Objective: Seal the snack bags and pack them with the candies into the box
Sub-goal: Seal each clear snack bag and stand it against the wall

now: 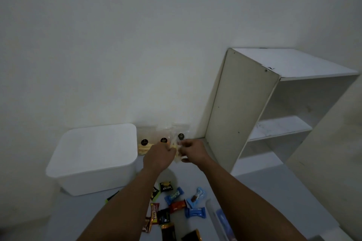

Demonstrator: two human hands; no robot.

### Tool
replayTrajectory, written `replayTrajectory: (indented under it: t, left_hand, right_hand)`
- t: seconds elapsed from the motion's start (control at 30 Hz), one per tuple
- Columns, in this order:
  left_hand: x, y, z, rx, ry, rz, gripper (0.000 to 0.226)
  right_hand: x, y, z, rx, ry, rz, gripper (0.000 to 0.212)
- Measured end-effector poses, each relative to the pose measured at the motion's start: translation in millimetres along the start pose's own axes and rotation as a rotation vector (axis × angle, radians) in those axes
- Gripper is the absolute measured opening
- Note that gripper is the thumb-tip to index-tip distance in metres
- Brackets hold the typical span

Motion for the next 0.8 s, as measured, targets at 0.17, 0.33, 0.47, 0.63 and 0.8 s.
replayTrajectory:
  t: [0.17, 0.33, 0.47, 0.63, 0.8]
  left_hand:
    - [-1.4, -6.9, -12.3, -0.01, 0.083, -0.031, 0.047]
    - [0.2, -9.5, -9.8, -0.1, 0.249, -0.034, 0.043]
    - [-0.6, -9.3, -37.7, 0.105, 0.246, -0.019, 0.028]
    - [-7.0, -25.0, -46.7, -0.053, 0.329, 0.055, 0.039]
    - [0.5, -24.7, -54.7, -0.12, 0.398, 0.126, 0.021]
  right_hand:
    - [-15.1, -4.7, -11.9, 0.265, 0.303, -0.149, 0.024]
    - [-42.1, -9.1, -8.0, 0.231, 0.464, -0.237, 0.02]
    - [-52.8, -20.4, -8.1, 0.094, 0.337, -0.228, 0.025]
    - [-74.3, -22.7, -7.4, -0.126, 0.122, -0.202, 0.019]
    - [-81.4, -28.8, -12.2, -0.127, -0.019, -0.133, 0.015]
Point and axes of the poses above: each hand's wrist, its own y-axis away from the middle knuckle, its own z-axis out of the palm, x = y × z, the point moved 5 cm from there along -y, towards the middle knuckle, and after that the axes turned 13 degrees about -z, right-handed, at the moved point
